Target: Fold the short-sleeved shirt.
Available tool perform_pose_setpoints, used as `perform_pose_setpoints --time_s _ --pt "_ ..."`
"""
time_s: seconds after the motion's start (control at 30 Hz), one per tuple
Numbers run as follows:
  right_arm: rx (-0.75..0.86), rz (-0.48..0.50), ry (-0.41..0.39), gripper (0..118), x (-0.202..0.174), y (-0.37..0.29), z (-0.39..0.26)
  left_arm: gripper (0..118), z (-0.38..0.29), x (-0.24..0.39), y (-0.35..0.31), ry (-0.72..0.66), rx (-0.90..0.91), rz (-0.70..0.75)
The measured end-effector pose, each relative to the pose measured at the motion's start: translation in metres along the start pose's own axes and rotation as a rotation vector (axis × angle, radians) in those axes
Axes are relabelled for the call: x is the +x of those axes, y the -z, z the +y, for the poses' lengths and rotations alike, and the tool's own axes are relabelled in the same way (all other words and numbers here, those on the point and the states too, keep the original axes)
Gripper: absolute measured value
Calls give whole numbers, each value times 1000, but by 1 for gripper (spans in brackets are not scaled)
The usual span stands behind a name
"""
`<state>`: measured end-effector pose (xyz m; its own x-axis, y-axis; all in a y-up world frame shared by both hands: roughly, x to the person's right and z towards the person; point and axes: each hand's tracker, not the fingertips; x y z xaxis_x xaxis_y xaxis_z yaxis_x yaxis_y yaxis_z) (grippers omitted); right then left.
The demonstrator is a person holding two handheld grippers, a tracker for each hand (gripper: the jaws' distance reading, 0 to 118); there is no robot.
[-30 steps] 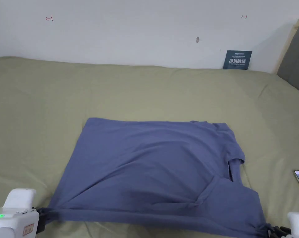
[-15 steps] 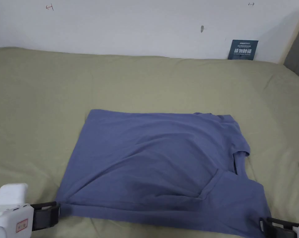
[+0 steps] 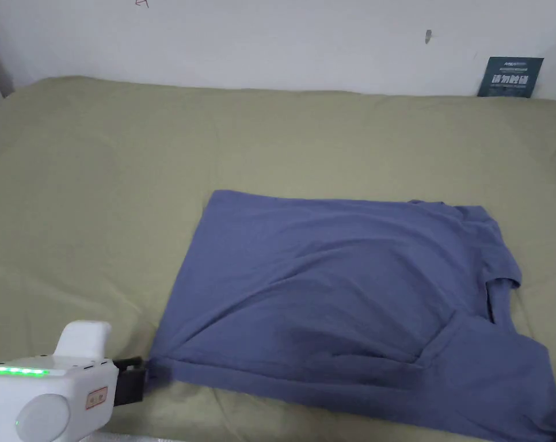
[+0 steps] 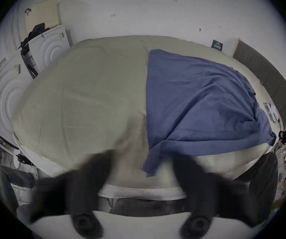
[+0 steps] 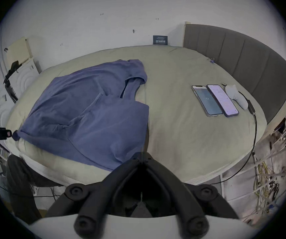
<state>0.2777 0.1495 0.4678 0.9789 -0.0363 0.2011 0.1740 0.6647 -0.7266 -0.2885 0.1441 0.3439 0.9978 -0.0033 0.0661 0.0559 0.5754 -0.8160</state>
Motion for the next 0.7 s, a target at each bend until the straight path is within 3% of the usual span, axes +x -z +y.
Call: perform_pose_setpoints --time_s 0.03,0.1,0.23,0.27,0.3,0.33,0.37,0.47,0.5,0.57,0.6,0.7 --pt "-1 1 0 0 0 0 -3 117 2 1 8 25 -45 12" --pt "-2 5 -4 0 0 1 -2 117 0 4 15 43 -20 69" --pt "-11 1 -12 0 1 6 -4 113 1 -1 39 41 -95 42" --pt "-15 0 -11 0 2 7 -4 101 2 0 40 37 -92 41" --pt "-21 0 -13 0 3 9 -7 74 2 0 40 37 -90 31" --pt "-27 -4 -12 0 4 10 -8 28 1 0 38 21 -89 4" --pt "-29 -5 -10 0 6 10 -9 7 1 1 36 -14 -86 -49" --pt "-38 -1 -7 0 7 10 -11 3 2 7 30 14 -85 -24" --pt "-39 7 -11 6 8 11 -11 3 1 9 28 24 -79 -19" --pt "-53 18 -14 92 10 14 -11 3 0 8 27 30 -81 -17" --pt "-81 28 -23 118 11 19 -11 3 0 8 25 21 -83 -21" --pt "-94 37 -45 102 4 28 -14 3 -1 8 22 15 -82 -15"
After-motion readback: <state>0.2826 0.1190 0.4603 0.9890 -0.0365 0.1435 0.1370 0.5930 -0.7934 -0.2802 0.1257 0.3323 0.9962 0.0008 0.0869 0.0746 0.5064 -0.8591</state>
